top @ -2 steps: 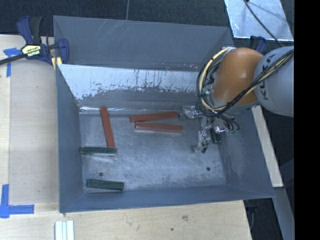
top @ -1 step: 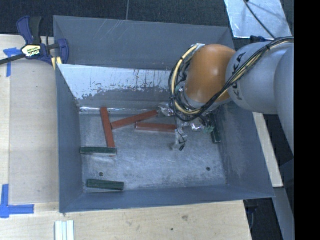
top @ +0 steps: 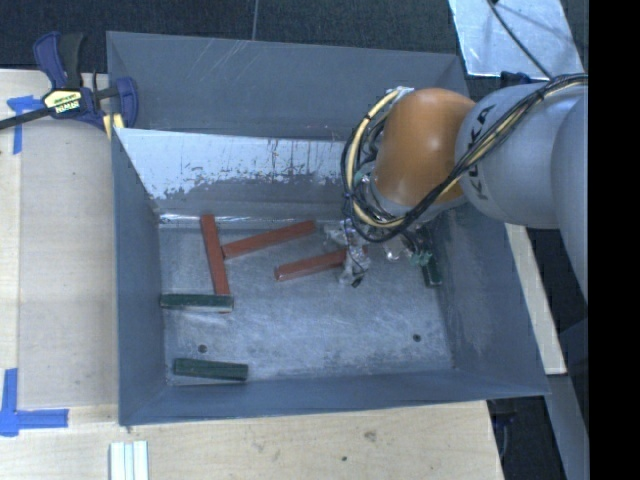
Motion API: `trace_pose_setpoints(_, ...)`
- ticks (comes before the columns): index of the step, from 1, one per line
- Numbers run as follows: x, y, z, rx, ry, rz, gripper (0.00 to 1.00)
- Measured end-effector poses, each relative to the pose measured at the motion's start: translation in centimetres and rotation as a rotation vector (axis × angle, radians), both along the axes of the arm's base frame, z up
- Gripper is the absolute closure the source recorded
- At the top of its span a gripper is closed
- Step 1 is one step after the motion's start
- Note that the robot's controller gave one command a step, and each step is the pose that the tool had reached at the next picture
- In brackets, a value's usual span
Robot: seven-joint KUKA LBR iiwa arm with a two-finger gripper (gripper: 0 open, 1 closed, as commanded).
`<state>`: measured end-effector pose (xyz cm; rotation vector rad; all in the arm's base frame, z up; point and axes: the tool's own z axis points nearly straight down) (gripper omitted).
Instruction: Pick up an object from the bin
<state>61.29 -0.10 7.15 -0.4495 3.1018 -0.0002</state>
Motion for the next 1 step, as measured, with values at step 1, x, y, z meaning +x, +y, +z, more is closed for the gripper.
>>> trace_pose_setpoints(1,1.66,-1.59,18.48,-0.002,-0.007,0.026,1.0)
